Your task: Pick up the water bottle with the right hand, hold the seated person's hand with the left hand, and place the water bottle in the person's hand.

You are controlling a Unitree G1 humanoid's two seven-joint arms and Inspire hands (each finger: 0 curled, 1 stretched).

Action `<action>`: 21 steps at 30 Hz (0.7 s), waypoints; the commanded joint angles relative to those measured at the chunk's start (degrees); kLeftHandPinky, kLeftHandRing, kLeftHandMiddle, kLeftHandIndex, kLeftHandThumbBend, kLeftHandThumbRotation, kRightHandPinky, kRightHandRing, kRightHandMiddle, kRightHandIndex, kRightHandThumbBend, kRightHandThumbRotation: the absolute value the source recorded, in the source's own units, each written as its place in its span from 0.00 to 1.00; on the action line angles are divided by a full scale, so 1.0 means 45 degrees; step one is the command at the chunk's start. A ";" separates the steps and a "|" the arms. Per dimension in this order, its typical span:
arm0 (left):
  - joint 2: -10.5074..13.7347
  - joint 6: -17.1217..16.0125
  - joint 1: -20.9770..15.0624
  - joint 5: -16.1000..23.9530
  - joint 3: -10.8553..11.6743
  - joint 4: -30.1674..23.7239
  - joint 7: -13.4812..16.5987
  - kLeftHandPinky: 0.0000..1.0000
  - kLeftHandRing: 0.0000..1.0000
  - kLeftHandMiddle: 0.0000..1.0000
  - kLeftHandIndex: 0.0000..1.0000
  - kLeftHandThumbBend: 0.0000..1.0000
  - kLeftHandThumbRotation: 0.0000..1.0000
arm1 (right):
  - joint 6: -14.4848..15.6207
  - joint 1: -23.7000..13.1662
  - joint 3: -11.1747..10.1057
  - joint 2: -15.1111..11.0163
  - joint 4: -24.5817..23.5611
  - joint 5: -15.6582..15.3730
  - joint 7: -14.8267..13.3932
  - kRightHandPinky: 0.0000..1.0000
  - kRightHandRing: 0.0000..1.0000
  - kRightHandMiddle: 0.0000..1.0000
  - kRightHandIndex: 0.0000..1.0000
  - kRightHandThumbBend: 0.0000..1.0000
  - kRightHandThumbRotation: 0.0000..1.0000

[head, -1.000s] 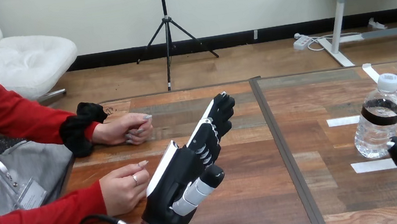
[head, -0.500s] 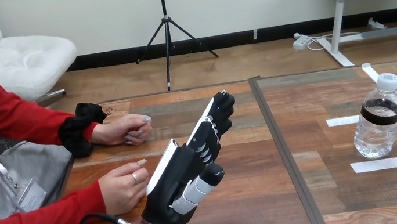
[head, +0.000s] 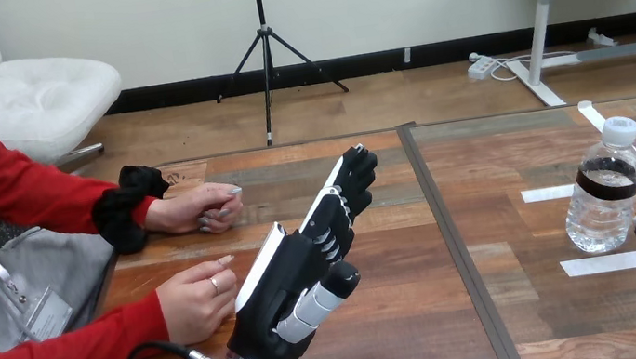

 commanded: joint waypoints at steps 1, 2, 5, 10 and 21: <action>-0.0125 -0.0171 -0.0810 0.0052 -0.0026 -0.0006 0.0146 1.00 1.00 1.00 1.00 1.00 0.86 | 0.0451 -0.1328 -0.0032 -0.0432 -0.0174 0.0133 0.0312 0.88 1.00 0.97 1.00 1.00 0.58; -0.0131 -0.0176 -0.0807 0.0048 -0.0026 -0.0006 0.0148 1.00 1.00 1.00 1.00 1.00 0.86 | 0.0538 -0.1381 -0.0038 -0.0455 -0.0135 0.0143 0.0352 0.88 1.00 0.97 1.00 1.00 0.58; -0.0136 -0.0186 -0.0792 0.0054 -0.0036 -0.0022 0.0162 1.00 1.00 1.00 1.00 1.00 0.85 | 0.0794 -0.1589 -0.0075 -0.0509 0.0068 0.0202 0.0462 0.87 1.00 0.98 1.00 1.00 0.59; -0.0139 -0.0197 -0.0774 0.0066 -0.0057 -0.0045 0.0184 1.00 1.00 1.00 1.00 1.00 0.85 | 0.1121 -0.1912 -0.0095 -0.0652 0.0444 0.0179 0.0617 0.86 1.00 0.98 1.00 1.00 0.59; -0.0168 -0.0279 -0.0749 0.0067 -0.0064 -0.0022 0.0213 1.00 1.00 1.00 1.00 1.00 0.85 | 0.1500 -0.2599 -0.0094 -0.0865 0.1350 0.0340 0.0887 0.80 0.99 0.99 1.00 1.00 0.57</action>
